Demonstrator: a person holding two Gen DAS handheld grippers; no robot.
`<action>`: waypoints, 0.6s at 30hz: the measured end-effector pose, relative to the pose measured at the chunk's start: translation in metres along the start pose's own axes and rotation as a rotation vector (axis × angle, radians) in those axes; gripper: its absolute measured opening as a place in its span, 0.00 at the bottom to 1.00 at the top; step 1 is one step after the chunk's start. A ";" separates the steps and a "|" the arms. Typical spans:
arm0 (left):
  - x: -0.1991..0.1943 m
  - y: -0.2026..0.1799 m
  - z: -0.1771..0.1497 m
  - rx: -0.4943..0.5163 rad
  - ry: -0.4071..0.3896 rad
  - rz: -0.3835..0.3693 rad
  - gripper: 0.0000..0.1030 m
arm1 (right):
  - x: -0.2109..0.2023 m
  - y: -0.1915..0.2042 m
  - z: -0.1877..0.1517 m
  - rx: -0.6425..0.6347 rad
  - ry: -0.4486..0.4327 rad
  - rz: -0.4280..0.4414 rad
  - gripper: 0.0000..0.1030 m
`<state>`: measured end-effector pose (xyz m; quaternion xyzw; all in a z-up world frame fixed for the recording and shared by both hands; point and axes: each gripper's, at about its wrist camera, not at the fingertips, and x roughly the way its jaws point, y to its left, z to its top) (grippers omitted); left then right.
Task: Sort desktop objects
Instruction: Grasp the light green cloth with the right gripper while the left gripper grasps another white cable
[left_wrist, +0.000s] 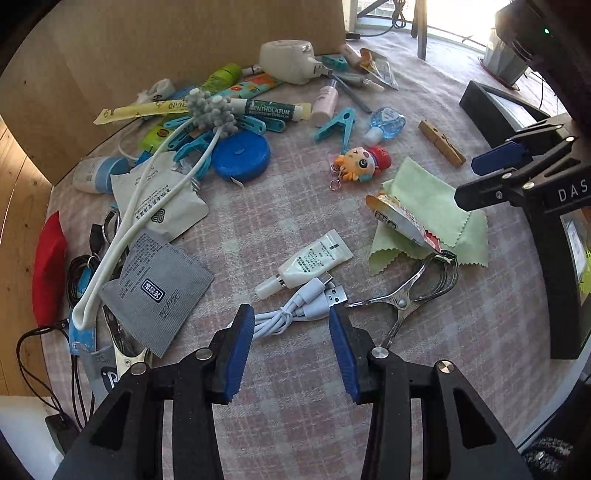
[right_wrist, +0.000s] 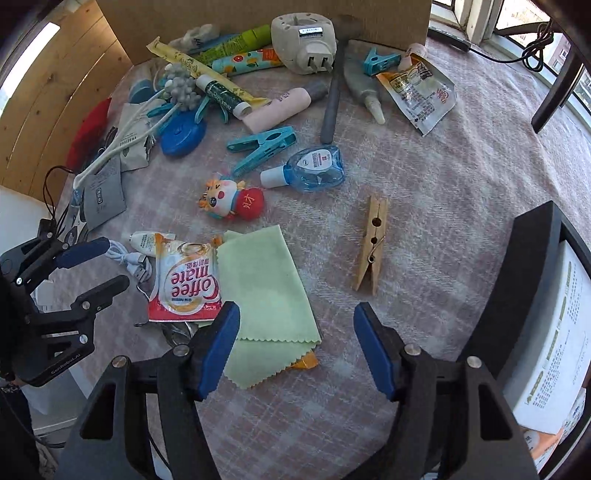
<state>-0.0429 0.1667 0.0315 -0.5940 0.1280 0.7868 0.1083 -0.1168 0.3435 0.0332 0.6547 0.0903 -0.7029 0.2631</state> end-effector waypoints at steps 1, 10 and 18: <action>0.003 0.001 0.001 0.008 0.011 -0.005 0.39 | 0.003 0.000 0.002 0.000 0.004 -0.003 0.61; 0.015 0.002 0.005 0.044 0.050 -0.069 0.41 | 0.016 0.015 0.014 -0.071 0.023 -0.102 0.61; 0.013 -0.002 0.002 0.059 0.037 -0.006 0.19 | 0.016 0.051 -0.002 -0.200 -0.031 -0.175 0.15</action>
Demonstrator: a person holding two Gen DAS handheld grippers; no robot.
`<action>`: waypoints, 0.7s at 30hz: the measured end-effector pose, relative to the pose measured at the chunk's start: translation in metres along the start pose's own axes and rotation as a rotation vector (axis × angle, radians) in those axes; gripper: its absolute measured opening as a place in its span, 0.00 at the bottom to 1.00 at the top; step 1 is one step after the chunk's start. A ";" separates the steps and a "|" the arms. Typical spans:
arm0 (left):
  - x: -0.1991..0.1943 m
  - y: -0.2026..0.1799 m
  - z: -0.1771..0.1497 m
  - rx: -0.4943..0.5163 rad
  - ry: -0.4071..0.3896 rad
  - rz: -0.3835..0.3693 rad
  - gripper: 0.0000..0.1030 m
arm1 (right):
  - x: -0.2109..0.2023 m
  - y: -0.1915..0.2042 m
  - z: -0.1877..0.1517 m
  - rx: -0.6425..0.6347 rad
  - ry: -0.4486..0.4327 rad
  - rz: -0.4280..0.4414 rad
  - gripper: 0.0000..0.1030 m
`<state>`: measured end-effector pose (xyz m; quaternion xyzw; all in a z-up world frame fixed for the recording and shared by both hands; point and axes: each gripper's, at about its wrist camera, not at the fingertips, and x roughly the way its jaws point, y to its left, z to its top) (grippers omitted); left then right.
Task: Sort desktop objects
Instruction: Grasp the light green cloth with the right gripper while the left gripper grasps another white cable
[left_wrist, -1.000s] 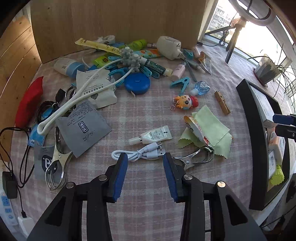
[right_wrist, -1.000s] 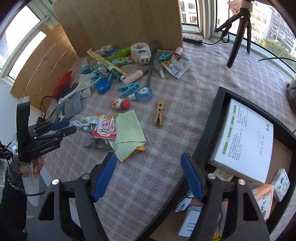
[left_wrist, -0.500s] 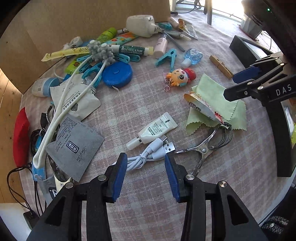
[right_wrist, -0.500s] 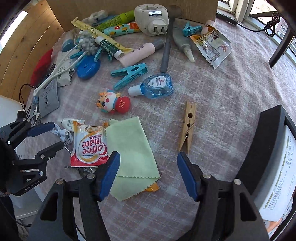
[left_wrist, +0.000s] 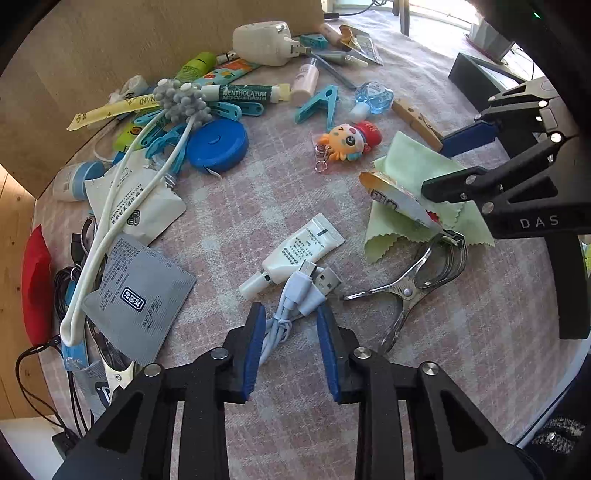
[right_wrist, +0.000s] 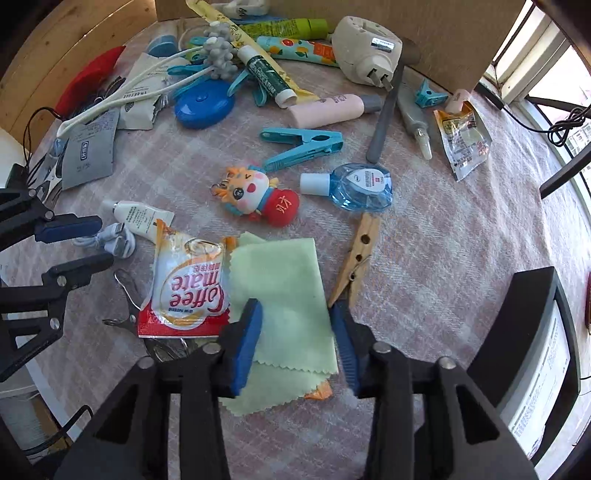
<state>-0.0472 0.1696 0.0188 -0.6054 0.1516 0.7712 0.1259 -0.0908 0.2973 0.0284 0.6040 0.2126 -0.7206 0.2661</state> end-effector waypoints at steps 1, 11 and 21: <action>0.000 0.004 0.000 -0.014 0.000 0.005 0.17 | -0.001 0.000 0.000 0.007 -0.003 0.004 0.08; -0.007 0.036 -0.019 -0.181 -0.013 -0.056 0.09 | -0.010 -0.037 -0.002 0.189 -0.047 0.138 0.04; -0.026 0.045 -0.029 -0.289 -0.061 -0.109 0.09 | -0.053 -0.074 -0.016 0.285 -0.156 0.238 0.04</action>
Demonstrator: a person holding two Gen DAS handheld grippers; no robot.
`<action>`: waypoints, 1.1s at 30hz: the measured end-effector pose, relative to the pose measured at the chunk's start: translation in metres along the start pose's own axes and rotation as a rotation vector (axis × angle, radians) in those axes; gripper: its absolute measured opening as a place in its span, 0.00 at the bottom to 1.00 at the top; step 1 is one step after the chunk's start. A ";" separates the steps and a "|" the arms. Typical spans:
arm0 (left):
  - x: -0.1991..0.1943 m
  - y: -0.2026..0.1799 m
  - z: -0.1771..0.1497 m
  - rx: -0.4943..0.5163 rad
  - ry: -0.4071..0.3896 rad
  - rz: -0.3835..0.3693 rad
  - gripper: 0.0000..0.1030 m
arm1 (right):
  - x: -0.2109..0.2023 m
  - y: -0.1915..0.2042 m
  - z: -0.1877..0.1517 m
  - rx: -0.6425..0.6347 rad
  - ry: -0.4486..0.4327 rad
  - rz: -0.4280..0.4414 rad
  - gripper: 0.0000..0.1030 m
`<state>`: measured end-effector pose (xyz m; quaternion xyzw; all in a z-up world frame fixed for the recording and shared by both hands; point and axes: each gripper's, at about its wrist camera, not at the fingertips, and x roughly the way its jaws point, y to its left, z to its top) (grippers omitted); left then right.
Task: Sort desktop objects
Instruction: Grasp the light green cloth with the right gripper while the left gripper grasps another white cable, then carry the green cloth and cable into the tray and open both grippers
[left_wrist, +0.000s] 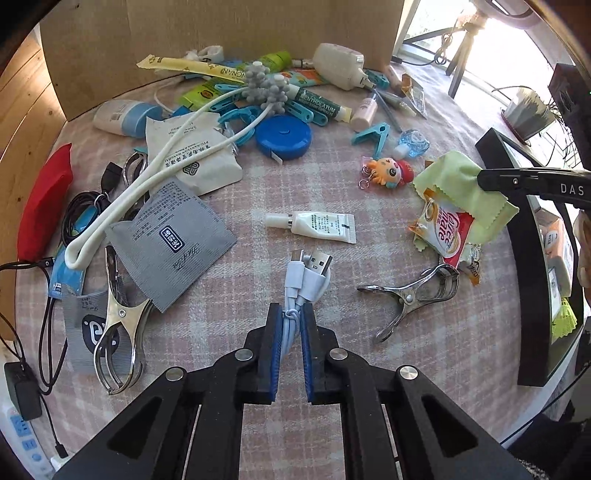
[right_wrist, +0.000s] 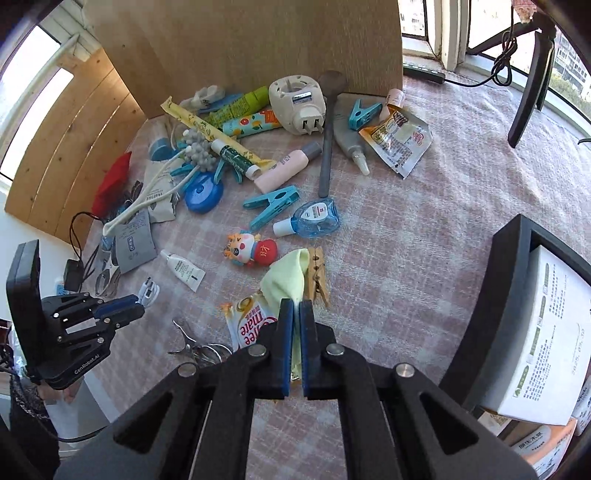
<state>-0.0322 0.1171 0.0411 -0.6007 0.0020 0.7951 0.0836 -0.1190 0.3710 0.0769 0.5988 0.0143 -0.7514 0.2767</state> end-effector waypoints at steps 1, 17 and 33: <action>-0.002 0.000 0.000 -0.003 -0.002 -0.003 0.09 | -0.004 0.002 -0.002 0.001 -0.006 0.006 0.04; -0.028 -0.049 0.010 0.016 -0.067 -0.095 0.09 | -0.072 -0.022 -0.019 0.059 -0.124 0.047 0.04; -0.043 -0.226 0.000 0.364 -0.049 -0.285 0.09 | -0.169 -0.129 -0.116 0.300 -0.281 -0.094 0.04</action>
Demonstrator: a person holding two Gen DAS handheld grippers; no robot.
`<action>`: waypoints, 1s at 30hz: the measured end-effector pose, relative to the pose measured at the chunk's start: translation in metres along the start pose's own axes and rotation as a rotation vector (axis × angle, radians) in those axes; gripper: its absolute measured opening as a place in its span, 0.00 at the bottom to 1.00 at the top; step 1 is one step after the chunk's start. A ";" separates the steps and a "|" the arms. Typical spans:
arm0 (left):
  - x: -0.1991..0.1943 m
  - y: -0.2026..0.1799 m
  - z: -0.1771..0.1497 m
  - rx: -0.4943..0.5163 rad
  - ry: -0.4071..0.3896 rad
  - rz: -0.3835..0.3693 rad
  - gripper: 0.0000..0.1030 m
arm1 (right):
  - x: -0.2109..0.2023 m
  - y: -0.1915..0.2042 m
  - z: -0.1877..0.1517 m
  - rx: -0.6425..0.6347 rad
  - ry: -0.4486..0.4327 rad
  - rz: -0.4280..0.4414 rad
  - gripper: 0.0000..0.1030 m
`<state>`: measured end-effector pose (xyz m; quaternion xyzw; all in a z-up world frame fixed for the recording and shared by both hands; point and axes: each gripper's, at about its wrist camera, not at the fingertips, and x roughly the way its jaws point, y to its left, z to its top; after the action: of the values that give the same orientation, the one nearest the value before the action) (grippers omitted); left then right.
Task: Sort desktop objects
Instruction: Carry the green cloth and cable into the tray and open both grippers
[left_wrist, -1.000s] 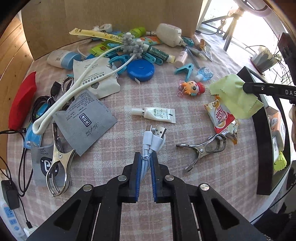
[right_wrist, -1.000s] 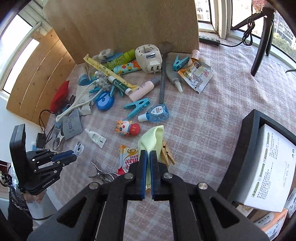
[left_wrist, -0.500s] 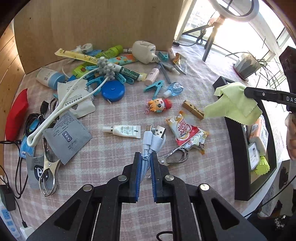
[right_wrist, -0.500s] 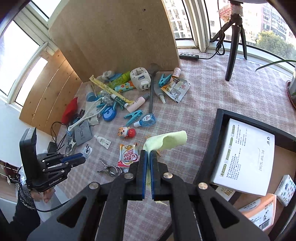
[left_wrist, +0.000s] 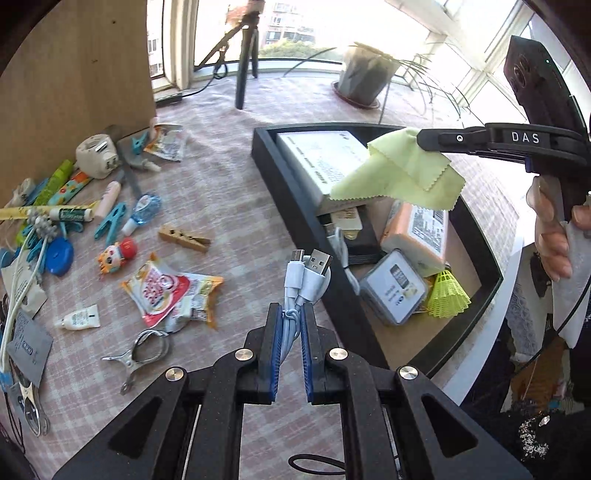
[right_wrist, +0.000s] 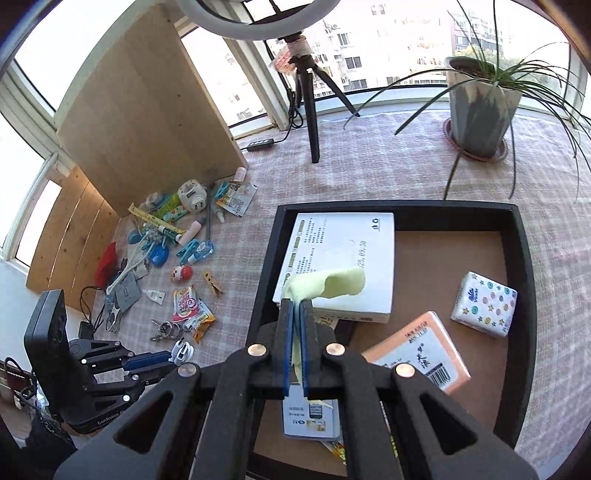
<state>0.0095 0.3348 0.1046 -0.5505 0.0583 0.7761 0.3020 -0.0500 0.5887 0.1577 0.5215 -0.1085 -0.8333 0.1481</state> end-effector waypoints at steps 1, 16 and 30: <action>0.004 -0.011 0.002 0.023 0.007 -0.014 0.09 | -0.006 -0.008 -0.003 0.017 -0.011 -0.011 0.04; 0.030 -0.125 0.006 0.262 0.085 -0.139 0.09 | -0.068 -0.092 -0.055 0.220 -0.089 -0.124 0.04; 0.020 -0.096 0.012 0.156 0.066 -0.094 0.49 | -0.054 -0.068 -0.049 0.171 -0.035 -0.103 0.35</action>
<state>0.0466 0.4256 0.1144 -0.5527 0.1027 0.7357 0.3779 0.0079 0.6703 0.1591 0.5227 -0.1547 -0.8364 0.0580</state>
